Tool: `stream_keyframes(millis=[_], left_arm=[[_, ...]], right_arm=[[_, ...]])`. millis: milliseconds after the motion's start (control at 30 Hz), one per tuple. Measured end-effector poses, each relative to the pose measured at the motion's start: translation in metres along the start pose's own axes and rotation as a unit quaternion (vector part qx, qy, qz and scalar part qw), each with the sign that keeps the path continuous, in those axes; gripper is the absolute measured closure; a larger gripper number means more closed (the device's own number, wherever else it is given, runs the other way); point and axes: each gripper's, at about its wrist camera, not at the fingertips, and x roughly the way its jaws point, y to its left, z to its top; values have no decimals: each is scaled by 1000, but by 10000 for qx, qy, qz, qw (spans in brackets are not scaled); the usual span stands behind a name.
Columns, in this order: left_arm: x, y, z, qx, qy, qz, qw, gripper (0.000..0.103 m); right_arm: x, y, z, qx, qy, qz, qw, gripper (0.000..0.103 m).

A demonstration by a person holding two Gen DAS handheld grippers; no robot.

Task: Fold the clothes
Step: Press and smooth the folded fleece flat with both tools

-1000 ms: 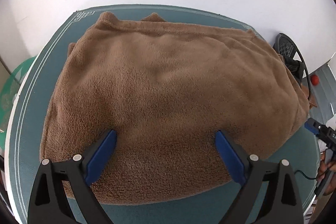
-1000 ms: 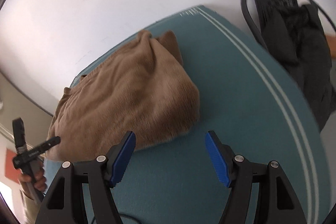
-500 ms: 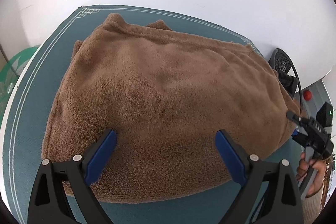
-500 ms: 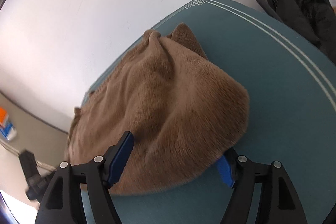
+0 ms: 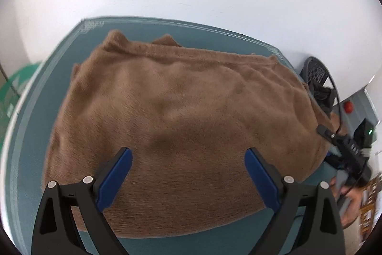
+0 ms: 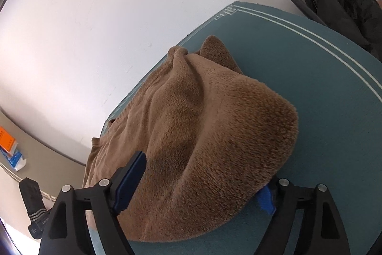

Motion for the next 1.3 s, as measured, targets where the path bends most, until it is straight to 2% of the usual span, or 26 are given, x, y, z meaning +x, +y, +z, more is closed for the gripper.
stream_keyframes(millis=[100, 233, 333, 367, 433, 467, 500, 533, 667, 800, 867, 933, 1000, 1100, 1167, 1233, 1300], left_arm=[[-8, -13, 5, 82, -143, -287, 9995, 6], [-16, -38, 17, 521, -354, -382, 9973, 6], [2, -48, 26, 893, -335, 242, 9952, 6], [14, -47, 28, 940, -195, 478, 9942, 6], [49, -39, 29, 872, 379, 853, 9918, 6], [63, -34, 28, 800, 618, 877, 9910, 6], [77, -28, 25, 734, 788, 850, 9905, 4], [80, -27, 25, 742, 742, 828, 9910, 1], [81, -30, 27, 778, 791, 915, 9896, 1], [73, -25, 30, 692, 824, 786, 9911, 1], [59, -21, 33, 512, 730, 578, 9943, 1], [40, -20, 40, 383, 457, 248, 9979, 1], [29, -22, 52, 471, 230, 354, 9980, 1], [42, -23, 72, 526, 234, 1038, 9929, 1], [66, -17, 77, 466, 540, 1156, 9907, 1], [101, -14, 74, 503, 1036, 1314, 9846, 0], [107, -12, 70, 542, 941, 1322, 9853, 0]], right_arm=[[2, 7, -4, -168, -111, -38, 9998, 1], [9, 18, -10, -368, -221, -115, 9990, 1], [10, 17, -13, -321, -209, -26, 9993, 1], [9, 15, -15, -327, -191, -15, 9993, 1], [9, 14, -18, -364, -179, -23, 9992, 0], [9, 15, -19, -366, -190, -35, 9991, 0], [10, 15, -20, -368, -201, -46, 9991, 0], [10, 16, -21, -370, -212, -58, 9991, 0], [16, 23, -18, -469, -216, -204, 9985, 0], [18, 29, -15, -535, -106, -375, 9978, 0], [23, 27, -8, -398, -72, -349, 9986, 0], [25, 22, -4, -228, -78, -252, 9994, 0], [25, 19, -3, -129, -110, -165, 9997, 0], [30, 19, -1, -186, -154, -159, 9996, 0], [26, 19, -5, -243, -181, -178, 9994, 0], [24, 20, -8, -295, -187, -197, 9992, 0], [27, 22, -9, -362, -175, -216, 9990, 0]])
